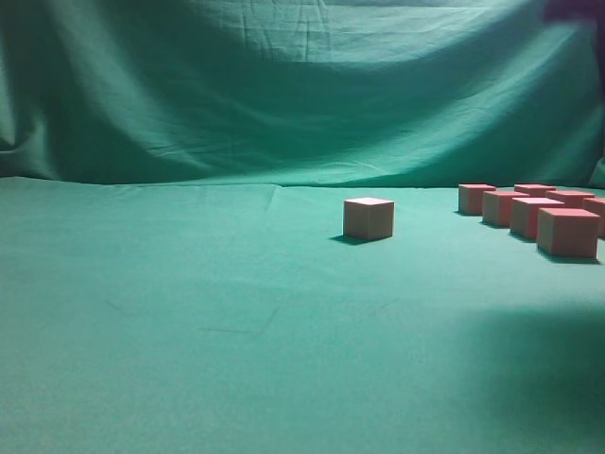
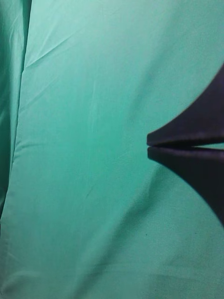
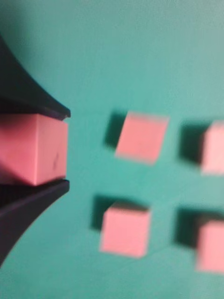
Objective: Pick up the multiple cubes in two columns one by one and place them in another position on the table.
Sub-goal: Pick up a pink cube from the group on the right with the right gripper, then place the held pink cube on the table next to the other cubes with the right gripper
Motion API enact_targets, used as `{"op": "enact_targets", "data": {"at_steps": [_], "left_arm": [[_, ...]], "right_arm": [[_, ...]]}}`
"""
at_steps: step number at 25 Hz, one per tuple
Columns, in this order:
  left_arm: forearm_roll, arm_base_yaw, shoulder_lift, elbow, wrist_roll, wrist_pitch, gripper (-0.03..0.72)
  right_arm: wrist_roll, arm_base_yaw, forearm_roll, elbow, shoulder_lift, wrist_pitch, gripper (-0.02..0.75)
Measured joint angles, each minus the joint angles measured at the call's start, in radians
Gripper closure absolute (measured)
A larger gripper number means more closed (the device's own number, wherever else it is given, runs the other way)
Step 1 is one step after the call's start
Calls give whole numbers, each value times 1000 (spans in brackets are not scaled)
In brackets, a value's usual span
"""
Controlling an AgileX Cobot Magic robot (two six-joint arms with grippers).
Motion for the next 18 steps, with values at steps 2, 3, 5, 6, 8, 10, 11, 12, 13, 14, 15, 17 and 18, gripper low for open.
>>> {"op": "enact_targets", "data": {"at_steps": [2,3,5,6,8,10,11,12,13,14,15,17,18], "left_arm": [[0,0,0,0,0,0,688],[0,0,0,0,0,0,688],[0,0,0,0,0,0,688],[0,0,0,0,0,0,688],[0,0,0,0,0,0,688],[0,0,0,0,0,0,688],[0,0,0,0,0,0,688],[0,0,0,0,0,0,688],[0,0,0,0,0,0,688],[0,0,0,0,0,0,688],[0,0,0,0,0,0,688],[0,0,0,0,0,0,688],[0,0,0,0,0,0,688]], "right_arm": [[-59,56,13,-108,2,59,476],[-88,81,16,-174,13,88,476],[-154,137,18,-302,54,141,476],[-183,164,18,-373,87,172,476],[-257,211,18,-504,173,230,476],[-324,261,18,-640,264,255,476],[-362,281,13,-694,315,261,476],[-404,303,12,-754,358,261,476],[-446,324,11,-809,407,263,476],[-483,339,9,-859,453,263,476],[-526,354,9,-896,496,266,476],[-602,377,9,-964,561,266,476],[-642,382,9,-982,589,266,476]]}}
